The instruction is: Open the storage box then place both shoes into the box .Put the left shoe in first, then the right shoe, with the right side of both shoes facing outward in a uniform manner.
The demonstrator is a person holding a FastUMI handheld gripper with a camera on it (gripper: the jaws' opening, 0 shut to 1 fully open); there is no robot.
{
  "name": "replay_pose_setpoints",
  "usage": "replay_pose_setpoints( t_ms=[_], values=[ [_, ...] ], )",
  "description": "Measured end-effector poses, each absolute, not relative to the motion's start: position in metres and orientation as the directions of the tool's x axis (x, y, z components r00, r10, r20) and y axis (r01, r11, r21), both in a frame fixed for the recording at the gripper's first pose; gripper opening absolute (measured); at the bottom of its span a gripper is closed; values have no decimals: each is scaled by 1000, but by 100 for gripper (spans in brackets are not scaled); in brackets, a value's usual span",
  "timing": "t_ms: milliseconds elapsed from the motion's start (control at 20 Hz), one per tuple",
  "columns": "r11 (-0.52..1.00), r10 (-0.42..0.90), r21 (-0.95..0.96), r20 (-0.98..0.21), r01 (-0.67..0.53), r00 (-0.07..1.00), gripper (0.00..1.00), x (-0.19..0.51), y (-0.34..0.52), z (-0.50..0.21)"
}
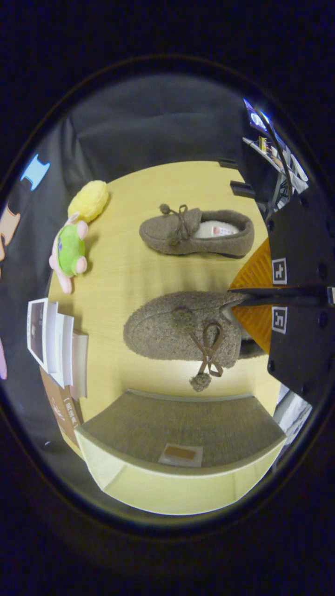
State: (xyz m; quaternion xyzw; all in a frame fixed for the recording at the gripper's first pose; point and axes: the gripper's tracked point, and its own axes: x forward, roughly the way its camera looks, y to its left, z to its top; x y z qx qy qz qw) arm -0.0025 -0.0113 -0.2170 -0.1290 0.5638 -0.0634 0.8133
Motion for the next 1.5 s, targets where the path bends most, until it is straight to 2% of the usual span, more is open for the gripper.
replay_pose_setpoints(
  t_ms=[200,500,600,750,850,1000,1300,1500],
  values=[
    [940,-321,-339,-864,21,387,3,-18,-8,-161],
    [940,-321,-337,-838,44,442,3,-28,38,-90],
    [946,-297,-324,-831,26,471,4,-24,67,-74],
    [970,-186,-241,-828,-36,529,4,-11,127,-66],
    [975,-128,-204,-835,-84,535,3,-11,161,-74],
    [968,-123,-215,-856,-128,503,4,-13,189,-103],
    [984,-31,-101,-911,-149,412,4,-4,243,-185],
    [966,-87,-164,-935,-200,343,4,-3,247,-225]
  ],
)
